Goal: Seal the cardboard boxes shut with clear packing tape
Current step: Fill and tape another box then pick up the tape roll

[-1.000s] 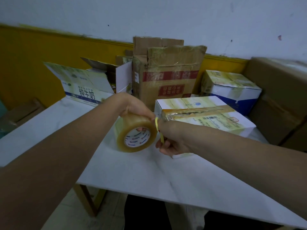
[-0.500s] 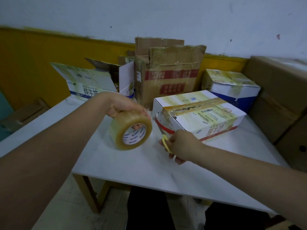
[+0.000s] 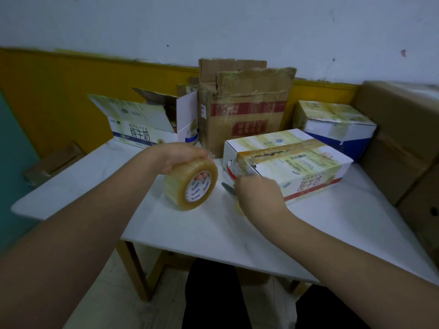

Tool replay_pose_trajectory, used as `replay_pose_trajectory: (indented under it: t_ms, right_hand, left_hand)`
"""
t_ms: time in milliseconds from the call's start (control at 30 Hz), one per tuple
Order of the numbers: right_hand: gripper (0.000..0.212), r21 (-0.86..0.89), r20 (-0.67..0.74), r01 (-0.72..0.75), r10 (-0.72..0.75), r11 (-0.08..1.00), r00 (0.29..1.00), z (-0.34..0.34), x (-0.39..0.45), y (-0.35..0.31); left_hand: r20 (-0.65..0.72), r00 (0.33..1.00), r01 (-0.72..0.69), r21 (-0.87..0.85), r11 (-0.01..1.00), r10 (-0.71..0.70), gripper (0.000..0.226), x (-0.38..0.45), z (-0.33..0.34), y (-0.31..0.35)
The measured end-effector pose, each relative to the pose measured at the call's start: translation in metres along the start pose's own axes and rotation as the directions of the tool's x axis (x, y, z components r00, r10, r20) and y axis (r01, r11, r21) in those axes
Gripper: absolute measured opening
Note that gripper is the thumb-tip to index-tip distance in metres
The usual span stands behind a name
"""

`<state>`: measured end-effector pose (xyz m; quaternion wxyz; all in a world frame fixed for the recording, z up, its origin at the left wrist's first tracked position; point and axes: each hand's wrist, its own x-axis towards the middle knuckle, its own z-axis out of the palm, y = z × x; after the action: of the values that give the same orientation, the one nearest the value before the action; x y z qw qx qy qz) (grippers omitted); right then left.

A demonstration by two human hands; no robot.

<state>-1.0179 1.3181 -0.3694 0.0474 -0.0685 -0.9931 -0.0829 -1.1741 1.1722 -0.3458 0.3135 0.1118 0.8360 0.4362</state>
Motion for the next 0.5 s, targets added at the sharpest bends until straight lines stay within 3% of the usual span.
replay_pose_trajectory:
  t_ms: [100,133,267,433,500]
  right_hand:
    - [0.027,-0.026,-0.339,-0.051,0.039,0.998,0.94,-0.005,0.027,0.012]
    - [0.033,-0.023,-0.359,-0.1,0.085,0.995,0.93,-0.002,0.041,0.019]
    - [0.044,-0.022,-0.017,-0.207,0.206,0.978,0.978,0.025,0.079,0.034]
    - [0.057,-0.03,-0.043,-0.157,0.156,0.987,0.987,0.034,0.084,0.028]
    - [0.053,0.086,-0.164,-0.032,0.046,0.996,0.985,0.028,0.084,0.029]
  left_hand:
    - [-0.055,0.998,-0.019,-0.048,0.999,0.017,0.034,-0.003,0.004,-0.003]
    - [-0.068,0.997,-0.032,-0.062,0.998,0.028,0.033,-0.003,0.005,-0.004]
    - [-0.119,0.991,-0.07,-0.096,0.993,0.058,0.042,-0.012,0.009,-0.013]
    - [-0.116,0.991,-0.102,-0.262,0.96,0.073,0.027,-0.031,0.012,-0.022]
    - [-0.129,0.986,-0.145,-0.334,0.931,0.107,0.023,-0.045,0.017,-0.028]
